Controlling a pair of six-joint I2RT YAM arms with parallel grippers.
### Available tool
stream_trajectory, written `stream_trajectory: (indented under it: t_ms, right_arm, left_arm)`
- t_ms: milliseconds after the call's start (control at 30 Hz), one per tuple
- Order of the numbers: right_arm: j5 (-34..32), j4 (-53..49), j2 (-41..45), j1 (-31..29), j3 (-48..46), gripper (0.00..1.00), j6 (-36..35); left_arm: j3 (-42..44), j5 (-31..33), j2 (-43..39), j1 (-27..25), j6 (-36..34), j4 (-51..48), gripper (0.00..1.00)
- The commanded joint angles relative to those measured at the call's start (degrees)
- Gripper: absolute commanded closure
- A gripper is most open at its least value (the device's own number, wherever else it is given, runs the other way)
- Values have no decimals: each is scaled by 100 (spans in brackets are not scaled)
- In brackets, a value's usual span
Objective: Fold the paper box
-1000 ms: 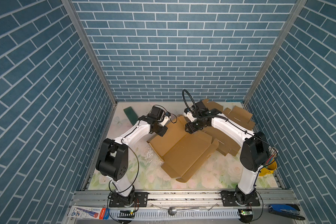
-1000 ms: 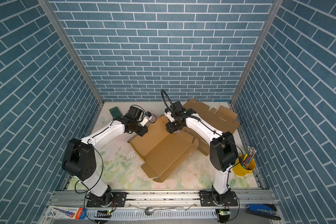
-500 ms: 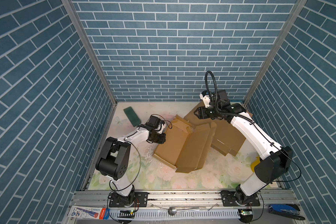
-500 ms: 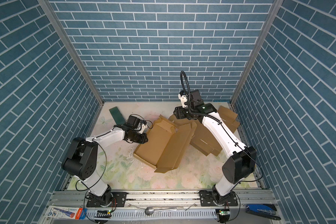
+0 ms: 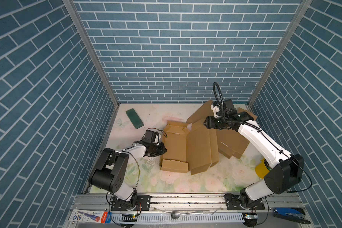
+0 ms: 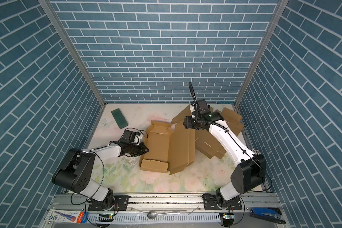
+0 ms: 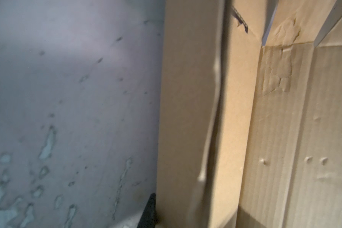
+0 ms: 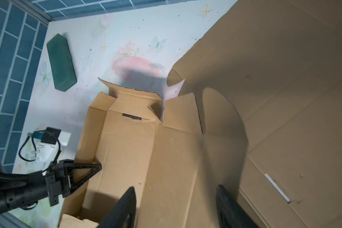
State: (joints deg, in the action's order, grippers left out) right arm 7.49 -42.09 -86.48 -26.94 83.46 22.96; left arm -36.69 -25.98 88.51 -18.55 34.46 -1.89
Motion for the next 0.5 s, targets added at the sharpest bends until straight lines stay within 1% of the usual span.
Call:
stream_trajectory:
  t_ms: [0,100,133,200,300,367,467]
  right_arm:
    - [-107,-210,360,13,-278,35,505]
    - [-212,-219,588,13,-448,34,624]
    - [-398,-253,666,13,-474,33,639]
    - [-556,-343,792,7,-466,31,672]
    - [-765,-525,948,13,-464,29,804]
    - [-901,-655,1072,8,-541,29,923]
    - [-1274,-980,1282,13,-648,28,1131]
  left_arm:
    - [552,571,-113,13,1389,1194,88]
    - [960,801,-199,-60,2035,1869,88]
    - [1095,898,-210,-70,2252,2062,88]
    - [1282,1133,-220,-155,2577,2367,88]
    - [1465,1596,-212,-427,3146,2762,88]
    - [1614,1989,-226,-668,3528,3076,88]
    - [1759,2642,-255,-1043,4036,3350,88]
